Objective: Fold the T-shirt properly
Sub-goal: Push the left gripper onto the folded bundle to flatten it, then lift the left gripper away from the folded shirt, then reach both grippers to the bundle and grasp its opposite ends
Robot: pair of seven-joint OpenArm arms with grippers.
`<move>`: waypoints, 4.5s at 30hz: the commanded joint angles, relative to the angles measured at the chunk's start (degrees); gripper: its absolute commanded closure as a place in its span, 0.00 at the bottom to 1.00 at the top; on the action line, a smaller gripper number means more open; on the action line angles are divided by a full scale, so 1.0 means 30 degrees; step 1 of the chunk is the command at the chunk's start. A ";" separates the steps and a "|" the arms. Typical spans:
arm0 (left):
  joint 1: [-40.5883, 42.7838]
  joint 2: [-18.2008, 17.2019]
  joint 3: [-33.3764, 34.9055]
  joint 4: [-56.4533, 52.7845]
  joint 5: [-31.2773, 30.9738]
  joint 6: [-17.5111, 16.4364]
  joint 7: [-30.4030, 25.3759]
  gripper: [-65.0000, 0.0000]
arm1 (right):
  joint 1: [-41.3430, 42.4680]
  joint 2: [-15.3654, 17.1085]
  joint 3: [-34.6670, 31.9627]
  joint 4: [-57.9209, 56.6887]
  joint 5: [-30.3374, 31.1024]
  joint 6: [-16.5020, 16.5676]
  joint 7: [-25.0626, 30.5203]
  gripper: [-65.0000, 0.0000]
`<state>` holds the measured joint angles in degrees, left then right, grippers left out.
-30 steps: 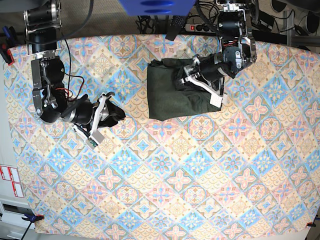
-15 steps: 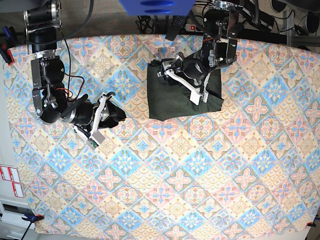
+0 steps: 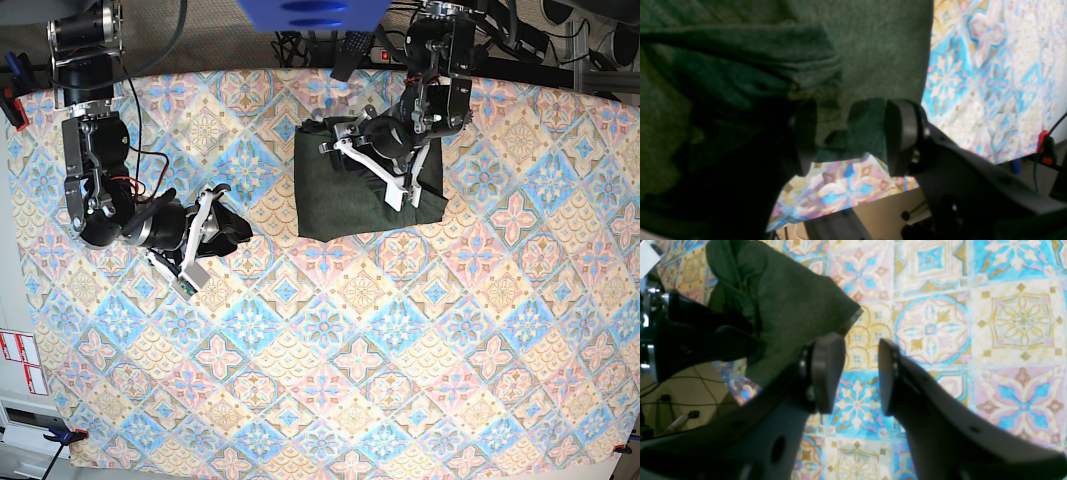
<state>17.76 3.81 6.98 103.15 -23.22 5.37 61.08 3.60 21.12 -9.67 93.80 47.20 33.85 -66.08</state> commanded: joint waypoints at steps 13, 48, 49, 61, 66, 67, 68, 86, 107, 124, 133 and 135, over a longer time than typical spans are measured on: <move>0.0102 0.0003 -0.0027 0.0267 0.1133 0.1274 -0.0243 0.79 | 0.0340 0.0211 0.0191 0.0367 0.0428 0.0103 0.0358 0.69; 0.3824 -0.2136 -0.4745 0.3637 0.1778 0.4380 -0.1297 1.00 | 0.0311 0.0211 0.0191 0.0397 0.0428 0.0103 0.0358 0.69; 0.4000 -0.2194 -0.4775 0.3637 0.1778 0.4380 -0.1297 1.00 | 0.0340 0.0211 0.0191 0.0397 0.0428 0.0103 0.0358 0.69; 0.5582 -0.2370 -0.4716 0.4487 -0.0098 0.4321 -0.1151 1.00 | 0.0340 0.0211 0.0162 0.0397 0.0428 0.0103 0.0358 0.69; 0.5582 -0.3923 -0.4833 0.5103 -0.3321 0.4321 -0.1297 1.00 | 0.0340 0.0211 -0.0454 0.0397 0.0457 0.0103 0.0329 0.69; 0.5319 -0.4158 -0.4833 0.5103 -0.3849 0.4321 -0.1297 1.00 | 0.0399 0.0211 -0.0805 0.0397 0.0457 0.0103 0.0329 0.69; 0.5084 -0.4392 -0.4833 0.5103 -0.4288 0.4321 -0.1297 1.00 | 0.0457 0.0182 -0.1186 0.0367 0.0457 0.0103 0.0329 0.69; 0.2095 -0.4627 -0.4833 0.1498 -0.5636 0.4321 -0.1327 1.00 | 0.4501 -0.0609 -1.0153 0.0162 -0.4319 0.0103 0.0358 0.69; 0.3121 -0.3454 -0.3720 0.1821 -0.5812 0.4321 -0.1268 1.00 | 0.7988 -0.5620 -1.6542 -0.3354 -0.5931 0.0103 0.0387 0.84; 0.3238 -0.3044 -0.4276 0.2934 -0.5607 0.4321 -0.1210 1.00 | 0.8516 -0.7877 -1.8183 -0.7955 -1.0063 0.0103 0.3200 0.86; 0.2681 -0.3015 -0.2870 0.1117 -0.5607 0.4321 -0.1297 1.00 | 0.8486 -0.8140 -1.8124 -1.0651 -1.2144 0.0103 0.4929 0.87; 0.2505 -0.3015 -0.2606 0.0590 -0.5607 0.4321 -0.1297 1.00 | 0.8486 -0.8140 -1.8095 -1.1091 -1.2290 0.0103 0.5193 0.87</move>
<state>25.36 -5.21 -1.15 105.01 -39.51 18.61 57.45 27.62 -2.85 -64.45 59.88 10.41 34.09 -50.92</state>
